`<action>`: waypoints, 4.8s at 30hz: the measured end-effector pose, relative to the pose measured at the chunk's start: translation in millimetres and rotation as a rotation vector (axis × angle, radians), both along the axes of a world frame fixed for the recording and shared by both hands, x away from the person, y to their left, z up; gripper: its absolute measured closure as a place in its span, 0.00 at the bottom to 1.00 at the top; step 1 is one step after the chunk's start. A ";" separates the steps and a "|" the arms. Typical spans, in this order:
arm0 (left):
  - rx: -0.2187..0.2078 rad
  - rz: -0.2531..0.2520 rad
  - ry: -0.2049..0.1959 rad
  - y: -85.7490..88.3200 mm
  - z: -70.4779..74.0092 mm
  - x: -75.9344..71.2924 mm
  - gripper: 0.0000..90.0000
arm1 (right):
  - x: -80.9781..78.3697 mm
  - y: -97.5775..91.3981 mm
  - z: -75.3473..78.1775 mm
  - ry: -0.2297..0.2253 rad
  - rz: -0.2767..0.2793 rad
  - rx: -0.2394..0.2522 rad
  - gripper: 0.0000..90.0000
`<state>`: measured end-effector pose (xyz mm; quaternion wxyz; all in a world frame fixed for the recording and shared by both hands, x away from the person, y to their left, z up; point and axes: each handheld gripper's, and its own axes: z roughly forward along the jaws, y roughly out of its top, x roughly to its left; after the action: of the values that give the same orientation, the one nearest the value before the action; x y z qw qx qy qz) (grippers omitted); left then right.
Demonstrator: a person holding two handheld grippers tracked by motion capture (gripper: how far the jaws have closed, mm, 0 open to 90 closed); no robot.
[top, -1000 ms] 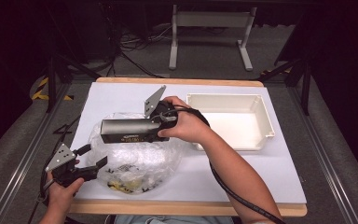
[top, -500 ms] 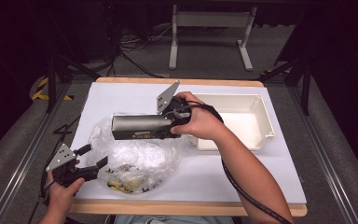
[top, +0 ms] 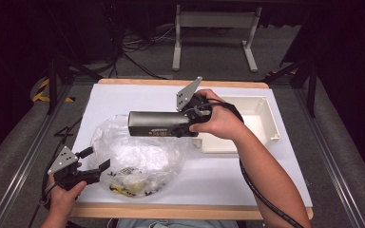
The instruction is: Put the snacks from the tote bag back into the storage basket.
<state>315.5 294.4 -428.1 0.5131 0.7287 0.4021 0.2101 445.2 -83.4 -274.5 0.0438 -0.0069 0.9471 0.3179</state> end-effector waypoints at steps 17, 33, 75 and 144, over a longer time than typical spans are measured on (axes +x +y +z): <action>0.005 0.004 0.004 -1.0 -0.6 0.3 0.20 | 5.9 -57.0 13.7 -0.021 -0.072 0.007 0.48; 0.009 0.009 0.001 -0.2 -0.6 -1.1 0.20 | 9.5 -103.1 24.3 -0.056 -0.120 0.003 0.47; 0.012 0.021 0.008 -0.8 -1.9 -0.4 0.20 | 39.6 -183.8 4.1 -0.090 -0.238 -0.075 0.47; 0.015 0.078 -0.004 8.3 -2.1 -28.4 0.20 | 77.6 -195.9 -104.3 -0.007 -0.148 -0.190 0.47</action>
<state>287.0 302.7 -430.2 0.4997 0.7160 0.4273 0.2346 522.8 -279.3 -378.8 0.0694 0.0579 0.9707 0.2227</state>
